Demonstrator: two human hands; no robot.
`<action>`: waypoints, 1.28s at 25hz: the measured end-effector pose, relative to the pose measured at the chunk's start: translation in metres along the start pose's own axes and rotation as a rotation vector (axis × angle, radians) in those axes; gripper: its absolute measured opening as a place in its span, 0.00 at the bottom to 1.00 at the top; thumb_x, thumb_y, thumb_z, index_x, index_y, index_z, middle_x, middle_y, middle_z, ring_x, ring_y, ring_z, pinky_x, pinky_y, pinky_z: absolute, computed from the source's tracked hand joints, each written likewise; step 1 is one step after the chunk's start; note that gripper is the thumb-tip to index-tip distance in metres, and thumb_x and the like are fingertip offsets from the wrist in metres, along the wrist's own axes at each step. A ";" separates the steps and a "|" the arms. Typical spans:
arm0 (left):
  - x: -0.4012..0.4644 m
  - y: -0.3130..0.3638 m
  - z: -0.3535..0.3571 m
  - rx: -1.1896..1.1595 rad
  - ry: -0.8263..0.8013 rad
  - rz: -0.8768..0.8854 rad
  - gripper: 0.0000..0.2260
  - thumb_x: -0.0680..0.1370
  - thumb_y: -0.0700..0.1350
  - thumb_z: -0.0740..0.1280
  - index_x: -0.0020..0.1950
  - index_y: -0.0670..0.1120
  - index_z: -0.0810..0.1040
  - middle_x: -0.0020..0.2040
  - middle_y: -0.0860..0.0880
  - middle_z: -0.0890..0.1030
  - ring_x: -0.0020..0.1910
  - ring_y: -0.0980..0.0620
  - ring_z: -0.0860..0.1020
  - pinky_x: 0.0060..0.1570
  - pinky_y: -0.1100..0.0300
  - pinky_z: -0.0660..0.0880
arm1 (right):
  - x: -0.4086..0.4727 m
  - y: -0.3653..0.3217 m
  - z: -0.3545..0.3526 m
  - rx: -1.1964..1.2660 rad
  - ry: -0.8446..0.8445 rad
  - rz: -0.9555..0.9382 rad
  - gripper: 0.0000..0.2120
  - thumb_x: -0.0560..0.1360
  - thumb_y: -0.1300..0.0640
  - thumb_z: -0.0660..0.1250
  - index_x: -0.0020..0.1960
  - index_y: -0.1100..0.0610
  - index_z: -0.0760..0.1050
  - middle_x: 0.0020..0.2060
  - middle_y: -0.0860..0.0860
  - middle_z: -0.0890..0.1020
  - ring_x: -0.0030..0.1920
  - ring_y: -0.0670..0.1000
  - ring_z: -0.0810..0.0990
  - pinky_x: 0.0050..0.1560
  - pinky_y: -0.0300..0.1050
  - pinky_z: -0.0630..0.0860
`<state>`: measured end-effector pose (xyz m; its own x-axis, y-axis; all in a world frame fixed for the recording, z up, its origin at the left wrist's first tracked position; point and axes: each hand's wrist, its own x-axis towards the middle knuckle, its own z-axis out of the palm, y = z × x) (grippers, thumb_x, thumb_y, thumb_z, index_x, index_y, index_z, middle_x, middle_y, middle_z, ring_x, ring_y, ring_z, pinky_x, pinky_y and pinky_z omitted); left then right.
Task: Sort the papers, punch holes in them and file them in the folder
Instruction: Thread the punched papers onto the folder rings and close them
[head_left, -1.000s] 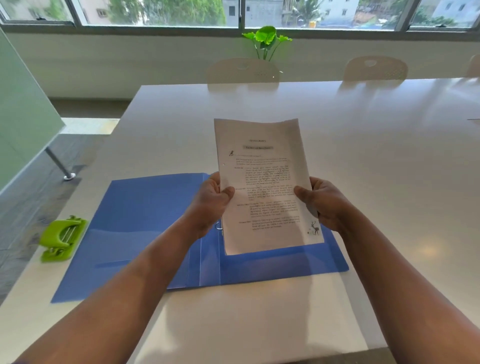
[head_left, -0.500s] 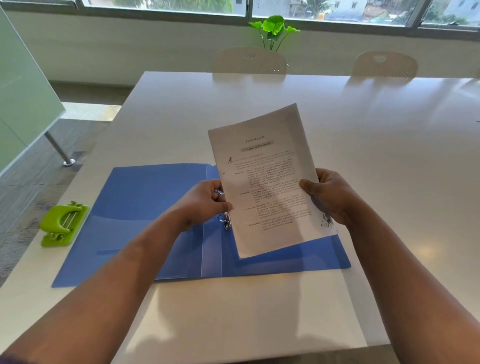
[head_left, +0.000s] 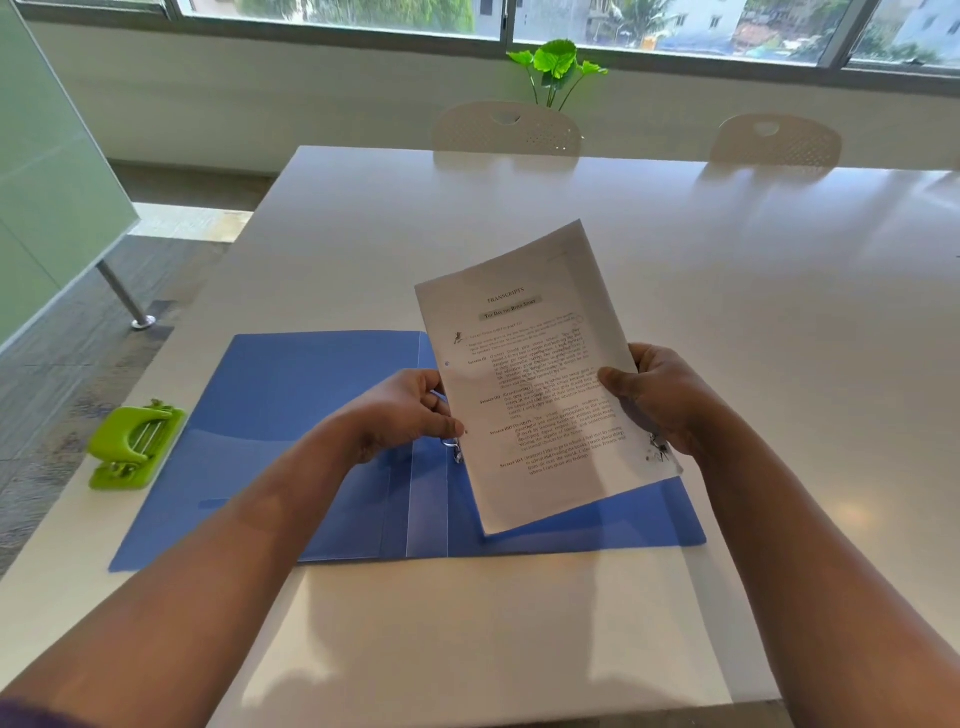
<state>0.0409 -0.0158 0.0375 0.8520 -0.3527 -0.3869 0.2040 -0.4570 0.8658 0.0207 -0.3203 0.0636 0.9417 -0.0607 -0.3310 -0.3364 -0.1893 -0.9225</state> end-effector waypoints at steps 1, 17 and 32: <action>0.000 -0.001 -0.001 -0.013 -0.012 -0.002 0.21 0.74 0.34 0.75 0.65 0.46 0.76 0.49 0.44 0.88 0.53 0.49 0.86 0.65 0.50 0.76 | 0.000 0.000 0.000 -0.016 -0.004 0.000 0.09 0.82 0.61 0.66 0.61 0.55 0.78 0.53 0.54 0.87 0.52 0.57 0.87 0.50 0.59 0.85; 0.003 0.002 0.008 -0.001 0.044 -0.024 0.15 0.75 0.35 0.75 0.59 0.45 0.78 0.48 0.47 0.88 0.50 0.50 0.86 0.56 0.54 0.81 | 0.001 -0.004 -0.006 -0.059 0.003 -0.001 0.11 0.81 0.61 0.67 0.62 0.53 0.79 0.55 0.53 0.86 0.53 0.58 0.87 0.55 0.65 0.83; 0.016 0.012 0.013 0.043 0.285 0.015 0.07 0.78 0.41 0.71 0.55 0.45 0.79 0.45 0.46 0.83 0.37 0.53 0.77 0.39 0.62 0.75 | 0.000 0.031 -0.007 0.058 0.059 0.086 0.07 0.82 0.63 0.65 0.60 0.59 0.77 0.54 0.56 0.85 0.53 0.58 0.85 0.43 0.55 0.83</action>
<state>0.0505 -0.0374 0.0374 0.9572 -0.1188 -0.2641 0.1749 -0.4895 0.8543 0.0106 -0.3331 0.0368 0.9077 -0.1324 -0.3982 -0.4138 -0.1241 -0.9019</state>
